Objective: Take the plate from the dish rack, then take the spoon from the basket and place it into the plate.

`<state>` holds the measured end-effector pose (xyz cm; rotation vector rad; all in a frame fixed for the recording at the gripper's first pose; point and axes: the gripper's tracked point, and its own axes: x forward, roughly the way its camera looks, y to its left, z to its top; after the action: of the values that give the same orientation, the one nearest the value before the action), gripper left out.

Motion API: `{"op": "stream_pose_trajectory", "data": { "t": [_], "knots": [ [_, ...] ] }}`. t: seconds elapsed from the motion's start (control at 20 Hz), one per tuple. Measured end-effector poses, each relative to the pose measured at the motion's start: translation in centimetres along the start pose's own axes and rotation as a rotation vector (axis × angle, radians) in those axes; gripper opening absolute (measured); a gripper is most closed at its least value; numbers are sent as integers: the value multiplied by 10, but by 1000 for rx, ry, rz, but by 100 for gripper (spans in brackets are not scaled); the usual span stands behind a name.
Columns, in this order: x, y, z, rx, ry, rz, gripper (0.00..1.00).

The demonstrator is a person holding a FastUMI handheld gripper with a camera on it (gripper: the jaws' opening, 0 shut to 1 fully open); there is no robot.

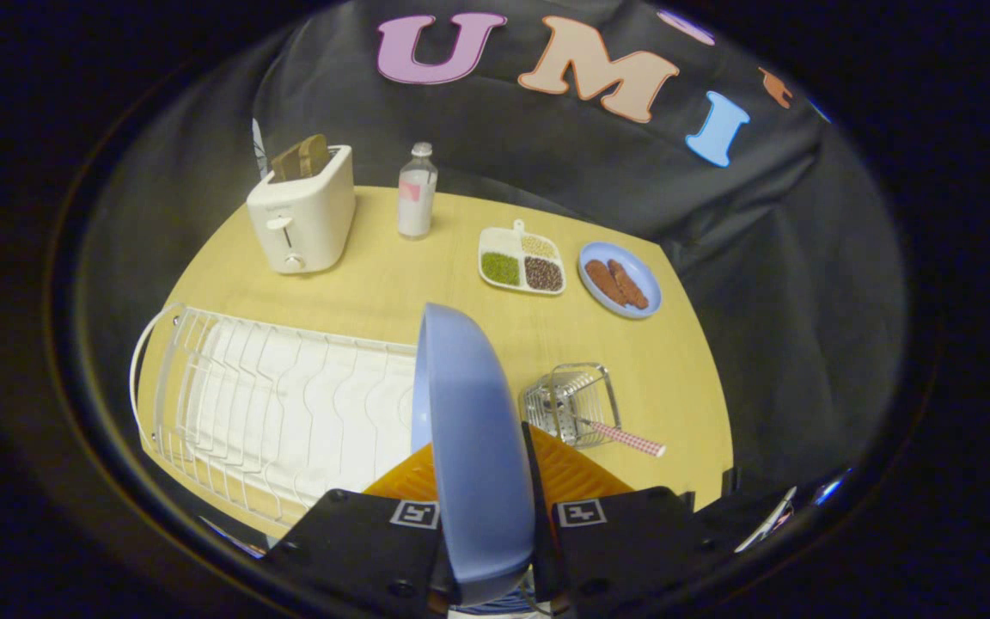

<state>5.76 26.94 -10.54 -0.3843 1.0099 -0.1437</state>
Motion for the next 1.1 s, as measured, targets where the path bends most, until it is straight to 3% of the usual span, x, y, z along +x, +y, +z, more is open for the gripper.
{"op": "stream_pose_trajectory", "data": {
  "t": [0.2, 0.6, 0.9, 1.1],
  "knots": [
    [-21, -6, 14, 8, -37, 16, 34],
    [-25, -8, 9, 243, -30, 289, 35],
    [-69, -30, 4, 424, -62, 542, 34],
    [-102, -66, -1, 475, -146, 614, 34]
  ]
}}
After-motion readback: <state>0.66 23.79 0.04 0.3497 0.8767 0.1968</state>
